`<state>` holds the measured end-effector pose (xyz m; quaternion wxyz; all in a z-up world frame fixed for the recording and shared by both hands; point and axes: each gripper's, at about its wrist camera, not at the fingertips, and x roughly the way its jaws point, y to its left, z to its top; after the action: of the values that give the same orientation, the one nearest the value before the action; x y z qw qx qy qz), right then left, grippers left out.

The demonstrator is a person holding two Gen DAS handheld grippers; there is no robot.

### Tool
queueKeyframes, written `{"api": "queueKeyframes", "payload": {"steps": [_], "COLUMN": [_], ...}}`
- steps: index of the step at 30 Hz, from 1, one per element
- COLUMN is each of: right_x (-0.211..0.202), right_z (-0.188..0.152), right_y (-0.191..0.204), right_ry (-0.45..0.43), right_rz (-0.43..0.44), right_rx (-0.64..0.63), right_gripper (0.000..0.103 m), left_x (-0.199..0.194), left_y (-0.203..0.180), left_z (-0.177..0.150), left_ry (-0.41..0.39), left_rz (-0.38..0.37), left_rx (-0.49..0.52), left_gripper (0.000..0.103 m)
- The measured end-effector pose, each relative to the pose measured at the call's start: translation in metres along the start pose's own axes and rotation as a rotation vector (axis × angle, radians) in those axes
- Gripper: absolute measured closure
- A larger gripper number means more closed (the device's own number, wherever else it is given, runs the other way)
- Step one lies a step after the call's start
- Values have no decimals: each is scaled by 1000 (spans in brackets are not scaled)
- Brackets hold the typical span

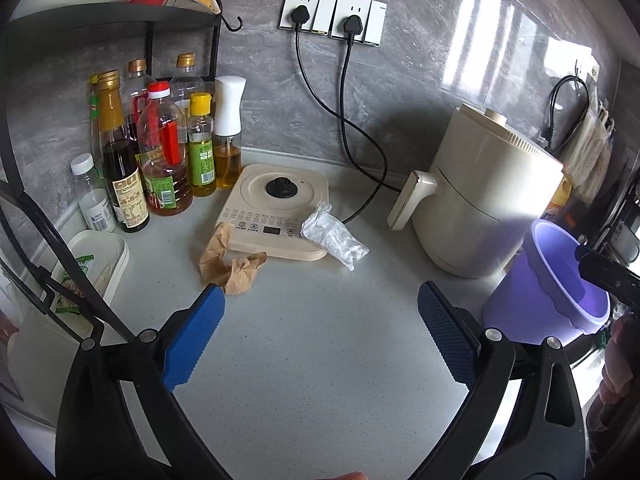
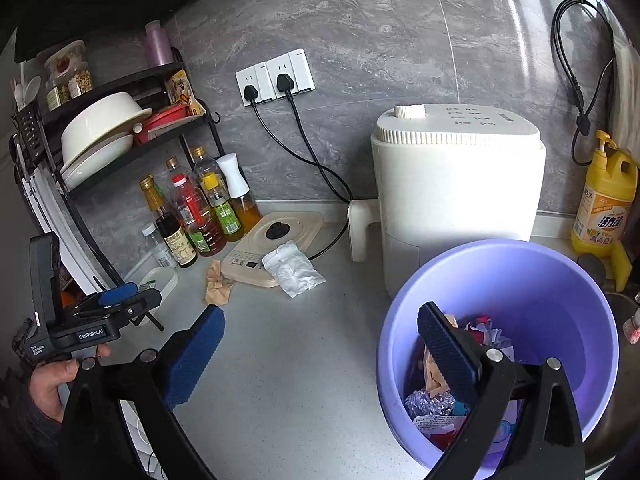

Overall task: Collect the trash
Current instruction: 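Return both tools to the remaining brown bag and white tissue, then grasp the brown paper bag with the left tool while the right grasps the tissue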

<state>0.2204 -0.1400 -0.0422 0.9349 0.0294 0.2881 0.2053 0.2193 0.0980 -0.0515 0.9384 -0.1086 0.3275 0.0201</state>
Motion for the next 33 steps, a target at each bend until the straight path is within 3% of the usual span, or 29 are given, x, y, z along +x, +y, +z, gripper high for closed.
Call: {"api": "queueKeyframes", "payload": {"steps": [10,16,27,33], "right_x": [57,98,219,278], "right_z": [8,14,10,3], "right_y": [31,43,60,64], "right_ry": [58,105,324,412], "right_rz": [-49,-66,-87,-97], "right_rx": [-14,-25,-126,-157], "right_gripper": [8,8,8,8], "left_x": [52,105,180,188], "left_y": [41,62,102,113], "left_z": [13,7,-4,-7], "left_ry": [63,160,227,200], "left_rz": [-7,24,88,41], "left_rx": [26,67,31,-13], "left_gripper": [7,7,7,10]}}
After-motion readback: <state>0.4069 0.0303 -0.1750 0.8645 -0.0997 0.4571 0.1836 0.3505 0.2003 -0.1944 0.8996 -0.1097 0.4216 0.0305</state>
